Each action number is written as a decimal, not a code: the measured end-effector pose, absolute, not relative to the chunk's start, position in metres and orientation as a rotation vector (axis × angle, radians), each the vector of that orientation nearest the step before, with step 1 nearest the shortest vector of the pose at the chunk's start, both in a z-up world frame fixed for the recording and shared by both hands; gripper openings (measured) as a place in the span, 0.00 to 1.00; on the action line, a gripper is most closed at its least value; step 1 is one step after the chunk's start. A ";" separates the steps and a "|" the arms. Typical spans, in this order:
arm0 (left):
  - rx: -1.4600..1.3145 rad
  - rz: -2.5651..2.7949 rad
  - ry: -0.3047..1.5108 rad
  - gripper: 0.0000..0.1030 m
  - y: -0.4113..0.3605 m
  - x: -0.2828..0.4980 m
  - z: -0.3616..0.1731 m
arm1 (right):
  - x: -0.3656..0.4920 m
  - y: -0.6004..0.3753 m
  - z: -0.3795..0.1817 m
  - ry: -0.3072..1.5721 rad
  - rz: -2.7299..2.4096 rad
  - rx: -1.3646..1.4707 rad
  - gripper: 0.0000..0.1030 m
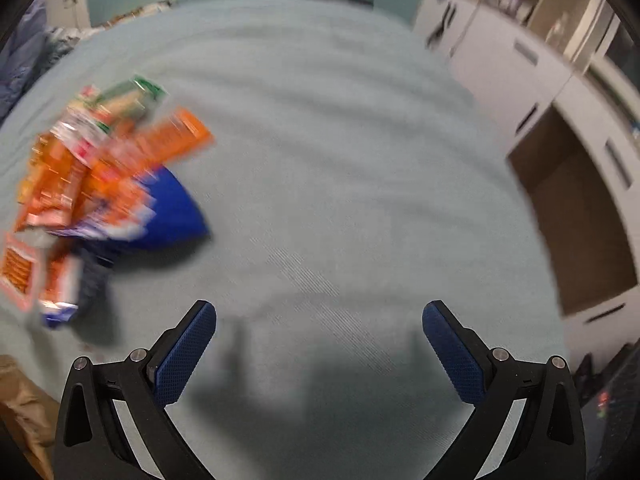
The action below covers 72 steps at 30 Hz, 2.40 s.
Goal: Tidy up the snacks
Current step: 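Move both tools back over the pile of spilled snack packets, then lower the right tool onto the blue-and-white cabbage bag and close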
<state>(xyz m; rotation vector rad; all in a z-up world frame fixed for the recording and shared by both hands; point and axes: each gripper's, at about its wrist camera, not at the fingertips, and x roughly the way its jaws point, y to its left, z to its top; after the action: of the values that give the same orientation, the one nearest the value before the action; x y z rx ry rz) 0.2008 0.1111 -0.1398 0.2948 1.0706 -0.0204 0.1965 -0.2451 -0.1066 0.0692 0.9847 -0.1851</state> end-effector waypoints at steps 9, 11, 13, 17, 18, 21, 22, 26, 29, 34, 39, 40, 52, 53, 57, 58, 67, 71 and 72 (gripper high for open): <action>0.150 -0.050 0.908 1.00 0.095 0.149 -0.045 | 0.099 -0.188 -0.025 0.699 -0.165 0.187 1.00; 0.161 -0.015 0.853 1.00 0.089 0.136 -0.024 | 0.083 -0.179 -0.021 0.700 -0.051 0.204 1.00; 0.160 -0.006 0.845 1.00 0.083 0.126 -0.009 | 0.073 -0.172 -0.021 0.723 0.049 0.217 1.00; 0.140 -0.028 0.844 1.00 0.083 0.108 0.003 | 0.070 -0.168 -0.026 0.774 0.114 0.233 1.00; 0.148 -0.024 0.840 1.00 0.081 0.106 0.004 | 0.072 -0.169 -0.028 0.783 0.111 0.228 1.00; 0.187 -0.025 0.815 1.00 0.073 0.104 0.006 | 0.079 -0.177 -0.025 0.795 0.074 0.218 1.00; 0.196 -0.024 0.811 1.00 0.073 0.103 0.006 | 0.081 -0.179 -0.027 0.800 0.058 0.221 1.00; 0.209 -0.047 0.825 1.00 0.063 0.107 0.000 | 0.086 -0.172 -0.028 0.812 0.044 0.233 1.00; 0.225 -0.082 0.849 1.00 0.056 0.106 -0.004 | 0.100 -0.161 -0.030 0.818 0.043 0.245 1.00; 0.266 -0.141 0.889 1.00 0.040 0.105 -0.010 | 0.105 -0.158 -0.032 0.839 0.097 0.256 1.00; 0.310 -0.175 0.894 1.00 0.026 0.102 -0.013 | 0.115 -0.151 -0.037 0.869 0.150 0.257 1.00; 0.315 -0.179 0.898 1.00 0.025 0.102 -0.014 | 0.117 -0.151 -0.038 0.873 0.153 0.257 1.00; 0.326 -0.211 0.944 1.00 0.014 0.111 -0.027 | 0.129 -0.146 -0.040 0.882 0.159 0.264 1.00; 0.329 -0.216 0.950 1.00 0.013 0.113 -0.028 | 0.132 -0.146 -0.041 0.881 0.157 0.268 1.00; 0.344 -0.230 0.964 1.00 0.009 0.125 -0.036 | 0.147 -0.147 -0.042 0.883 0.153 0.278 1.00; 0.348 -0.232 0.971 1.00 0.009 0.129 -0.039 | 0.152 -0.147 -0.042 0.882 0.147 0.276 1.00; 0.323 -0.239 1.067 1.00 0.019 0.175 -0.069 | 0.188 -0.158 -0.056 0.896 0.139 0.337 1.00; 0.264 -0.258 1.153 1.00 0.029 0.195 -0.089 | 0.206 -0.164 -0.063 0.906 0.141 0.361 1.00; 0.259 -0.257 1.162 1.00 0.030 0.198 -0.091 | 0.211 -0.165 -0.065 0.909 0.141 0.369 1.00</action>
<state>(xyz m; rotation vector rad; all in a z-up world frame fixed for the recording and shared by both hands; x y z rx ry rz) 0.1980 0.0296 -0.0914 0.2587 1.1620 -0.2567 0.2109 -0.1650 -0.0652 0.3690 0.9091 0.1411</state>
